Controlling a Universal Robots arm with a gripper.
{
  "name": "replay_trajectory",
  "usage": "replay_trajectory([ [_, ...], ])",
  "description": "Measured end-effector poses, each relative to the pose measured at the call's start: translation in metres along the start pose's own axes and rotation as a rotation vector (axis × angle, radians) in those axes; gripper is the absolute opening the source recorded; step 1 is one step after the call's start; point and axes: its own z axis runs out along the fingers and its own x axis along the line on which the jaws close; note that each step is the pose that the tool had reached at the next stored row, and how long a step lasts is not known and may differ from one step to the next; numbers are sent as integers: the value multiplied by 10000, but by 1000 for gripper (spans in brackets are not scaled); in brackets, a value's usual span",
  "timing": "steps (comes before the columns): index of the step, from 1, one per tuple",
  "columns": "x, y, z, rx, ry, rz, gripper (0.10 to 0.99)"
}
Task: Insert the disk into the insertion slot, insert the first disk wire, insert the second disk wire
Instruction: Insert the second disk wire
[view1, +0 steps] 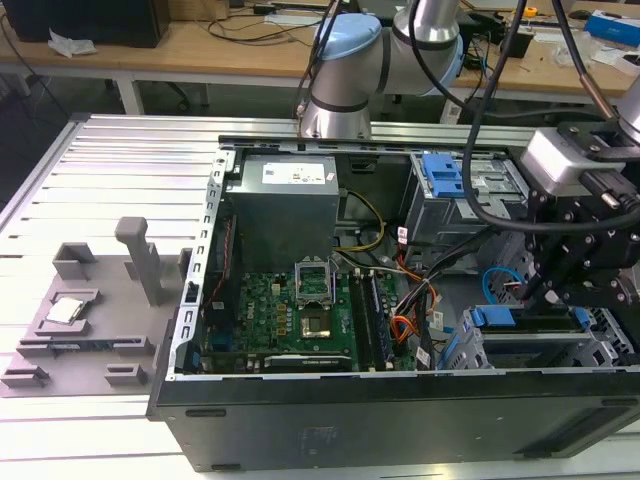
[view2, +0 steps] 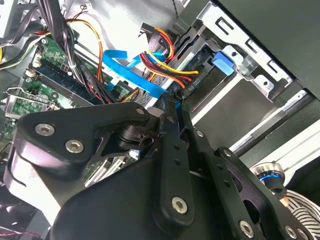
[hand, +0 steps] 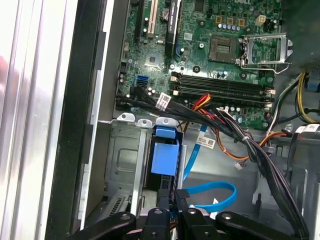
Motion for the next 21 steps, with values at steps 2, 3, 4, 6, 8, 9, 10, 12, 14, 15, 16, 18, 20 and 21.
replay_trajectory([
  [2, 6, 0, 5, 0, 2, 3, 165],
  [3, 9, 1, 7, 0, 0, 6, 165],
  [4, 12, 1, 9, 0, 0, 11, 165],
  [6, 16, 1, 20, -1, 0, 37, 165],
  [8, 17, 0, 36, -1, -1, 58, 165],
  [9, 19, 0, 39, -1, 1, 63, 165],
  [10, 33, 1, 46, -1, -2, 74, 165],
  [12, 62, 5, 49, 0, -3, 90, 165],
  [14, 63, 5, 58, -3, 1, 128, 165],
  [15, 63, 5, 60, -3, -1, 128, 165],
  [16, 62, 5, 60, -2, -3, 128, 165],
  [18, 62, 4, 62, -1, -7, 128, 176],
  [20, 63, 5, 45, 0, -10, 129, 239],
  [21, 65, 8, -6, -1, -8, 129, 239],
])
